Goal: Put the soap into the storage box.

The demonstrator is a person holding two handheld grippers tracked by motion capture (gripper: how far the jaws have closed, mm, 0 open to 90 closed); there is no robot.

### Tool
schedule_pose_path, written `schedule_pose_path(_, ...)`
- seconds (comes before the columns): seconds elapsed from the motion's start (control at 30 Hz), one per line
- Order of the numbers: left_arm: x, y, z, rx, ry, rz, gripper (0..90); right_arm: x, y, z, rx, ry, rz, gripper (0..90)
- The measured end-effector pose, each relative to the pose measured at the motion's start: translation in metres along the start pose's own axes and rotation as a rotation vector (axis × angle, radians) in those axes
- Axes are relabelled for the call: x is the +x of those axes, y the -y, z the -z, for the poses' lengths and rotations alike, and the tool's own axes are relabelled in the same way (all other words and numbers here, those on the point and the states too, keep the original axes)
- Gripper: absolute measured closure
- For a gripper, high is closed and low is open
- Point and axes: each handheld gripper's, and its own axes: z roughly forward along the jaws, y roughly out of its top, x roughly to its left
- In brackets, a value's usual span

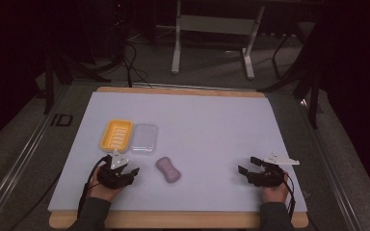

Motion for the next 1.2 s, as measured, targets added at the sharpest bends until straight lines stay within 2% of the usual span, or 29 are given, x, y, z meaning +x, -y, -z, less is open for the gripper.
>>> schedule_pose_path(0.13, 0.004, -0.004, 0.003, -0.004, 0.030, 0.001, 50.7, 0.000, 0.000, 0.000, -0.004, 0.002, -0.001, 25.5)
schedule_pose_path(0.17, 0.005, -0.006, 0.003, -0.001, 0.050, -0.001, 50.7, 0.001, 0.000, 0.000, 0.002, 0.009, 0.014, 25.5)
schedule_pose_path(0.2, 0.005, -0.007, 0.003, 0.004, 0.051, -0.007, 53.1, 0.005, 0.000, -0.002, 0.015, 0.025, 0.043, 25.5)
schedule_pose_path(0.3, 0.004, -0.009, 0.003, 0.008, 0.072, -0.015, 54.8, 0.008, 0.000, -0.003, 0.025, 0.041, 0.073, 25.4)
schedule_pose_path(0.57, 0.004, -0.016, 0.004, 0.019, 0.113, -0.032, 56.6, 0.008, 0.000, -0.003, 0.024, 0.043, 0.066, 24.8)
schedule_pose_path(0.73, 0.002, -0.021, 0.005, 0.021, 0.166, -0.056, 65.7, 0.008, 0.000, -0.003, 0.028, 0.042, 0.069, 23.2)
schedule_pose_path(0.87, -0.001, -0.024, 0.004, 0.028, 0.192, -0.075, 74.1, 0.008, 0.000, -0.003, 0.026, 0.042, 0.064, 23.1)
schedule_pose_path(0.93, -0.001, -0.024, 0.003, 0.033, 0.218, -0.081, 79.7, 0.008, 0.000, -0.003, 0.025, 0.044, 0.066, 23.1)
schedule_pose_path(1.03, -0.001, -0.023, -0.001, 0.052, 0.226, -0.091, 89.8, 0.008, 0.000, -0.003, 0.026, 0.050, 0.069, 23.1)
schedule_pose_path(1.2, -0.007, -0.025, -0.003, 0.061, 0.244, -0.114, 90.0, 0.008, 0.000, -0.003, 0.022, 0.052, 0.062, 23.1)
